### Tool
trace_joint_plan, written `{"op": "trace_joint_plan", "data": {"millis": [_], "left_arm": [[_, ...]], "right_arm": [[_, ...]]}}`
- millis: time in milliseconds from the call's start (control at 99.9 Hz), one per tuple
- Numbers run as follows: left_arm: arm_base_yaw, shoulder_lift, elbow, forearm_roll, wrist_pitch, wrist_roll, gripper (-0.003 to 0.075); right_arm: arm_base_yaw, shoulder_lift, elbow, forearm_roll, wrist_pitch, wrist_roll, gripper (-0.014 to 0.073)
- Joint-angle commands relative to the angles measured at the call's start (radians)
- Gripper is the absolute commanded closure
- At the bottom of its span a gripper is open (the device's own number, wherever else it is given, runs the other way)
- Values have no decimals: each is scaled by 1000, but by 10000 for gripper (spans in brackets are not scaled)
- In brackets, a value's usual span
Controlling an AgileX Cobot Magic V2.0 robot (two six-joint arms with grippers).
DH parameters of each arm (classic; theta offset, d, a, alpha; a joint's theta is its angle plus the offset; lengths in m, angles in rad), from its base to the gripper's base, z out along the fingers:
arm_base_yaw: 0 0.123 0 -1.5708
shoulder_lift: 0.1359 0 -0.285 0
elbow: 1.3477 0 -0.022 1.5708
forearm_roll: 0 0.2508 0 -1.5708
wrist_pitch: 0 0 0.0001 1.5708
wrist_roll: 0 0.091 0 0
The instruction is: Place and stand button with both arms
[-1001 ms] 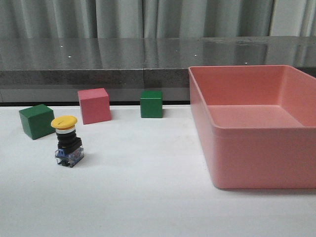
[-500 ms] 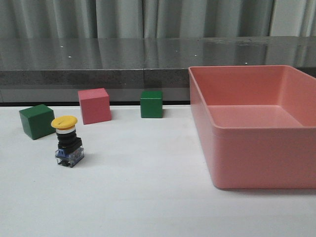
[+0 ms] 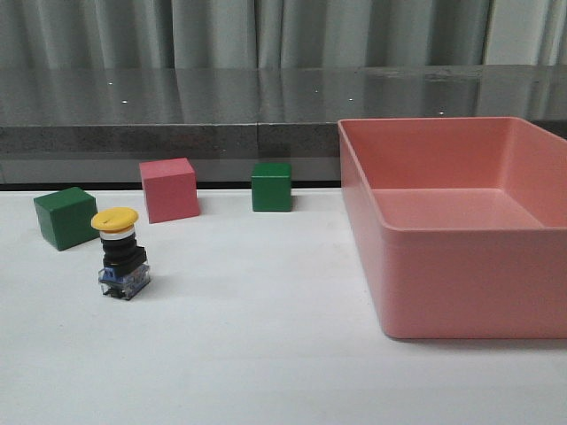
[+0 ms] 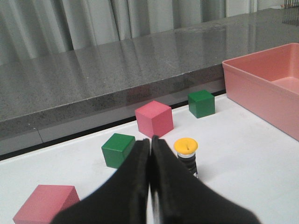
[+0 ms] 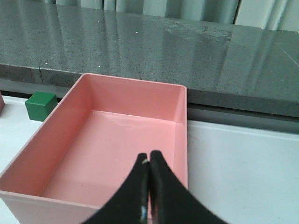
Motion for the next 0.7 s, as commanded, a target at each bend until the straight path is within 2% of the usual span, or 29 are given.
{"op": "trace_joint_plan", "data": {"millis": [0,290,420,600,690], "left_arm": [[4,10,-14,-17,-81,-8,740],[4,10,3,-8,-88,-8,740],[4,10,42,42,-99,-15,739],[52,-10,109,229,-164,-269,740],[101,-36,146,257,-196,-329,740]], "right_arm": [[-4,7,-26,7,-82,-1,655],[-4,7,-26,7,-82,-1,655],[-4,7,-26,7,-82,-1,655],[-4,7,-26,7,-81,-1,655],[-4,7,-26,7,-81,-1,655]]}}
